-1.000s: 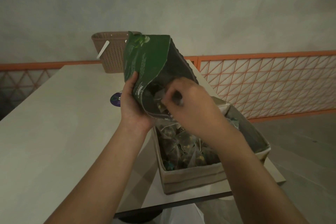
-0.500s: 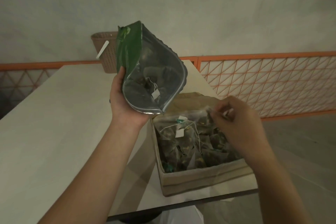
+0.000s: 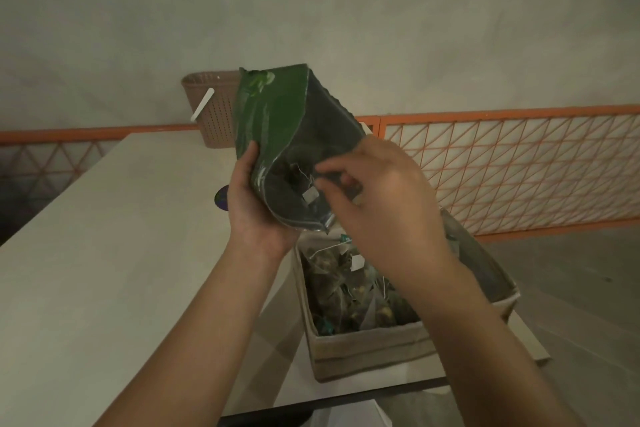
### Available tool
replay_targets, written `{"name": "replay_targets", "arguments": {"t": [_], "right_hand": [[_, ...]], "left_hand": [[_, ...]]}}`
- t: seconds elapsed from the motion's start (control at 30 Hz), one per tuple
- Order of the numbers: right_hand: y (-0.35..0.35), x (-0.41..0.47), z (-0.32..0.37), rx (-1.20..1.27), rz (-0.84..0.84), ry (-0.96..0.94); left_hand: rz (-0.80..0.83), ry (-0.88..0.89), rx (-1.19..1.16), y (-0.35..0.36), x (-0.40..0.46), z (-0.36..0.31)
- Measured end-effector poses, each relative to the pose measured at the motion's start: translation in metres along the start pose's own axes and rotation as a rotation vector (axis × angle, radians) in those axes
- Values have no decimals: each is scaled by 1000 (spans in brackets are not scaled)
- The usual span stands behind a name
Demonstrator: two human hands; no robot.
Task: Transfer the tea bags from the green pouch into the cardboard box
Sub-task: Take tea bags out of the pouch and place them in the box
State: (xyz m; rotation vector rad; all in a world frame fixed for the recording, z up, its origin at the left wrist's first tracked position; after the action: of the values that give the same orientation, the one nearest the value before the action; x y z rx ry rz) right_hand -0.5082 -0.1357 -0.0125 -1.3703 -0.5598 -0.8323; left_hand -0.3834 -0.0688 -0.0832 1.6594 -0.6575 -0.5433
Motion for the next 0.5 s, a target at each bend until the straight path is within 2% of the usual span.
{"name": "replay_targets", "arguments": {"t": [0.1, 0.2, 0.37, 0.5], "right_hand": [[18, 12, 11, -382, 44, 7], [33, 14, 16, -522, 87, 76], [41, 13, 21, -566, 100, 114], [30, 9, 14, -448, -42, 90]], "left_hand": [[-3, 43, 36, -5, 4, -2], [11, 50, 14, -9, 7, -3], [37, 37, 6, -9, 7, -3], [19, 41, 8, -5, 4, -7]]}}
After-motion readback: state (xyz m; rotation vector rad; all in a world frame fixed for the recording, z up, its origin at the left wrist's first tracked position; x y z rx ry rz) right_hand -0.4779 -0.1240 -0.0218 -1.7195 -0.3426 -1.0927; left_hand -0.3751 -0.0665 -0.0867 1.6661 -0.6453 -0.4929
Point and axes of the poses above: each hand's wrist, its own x-axis towards the middle knuckle, its own y-axis out of the palm, z = x × y, the point moved 5 cm from there along x, towards the middle knuckle, and after that the axes turned 14 degrees about -x, right-handed, at the moved point
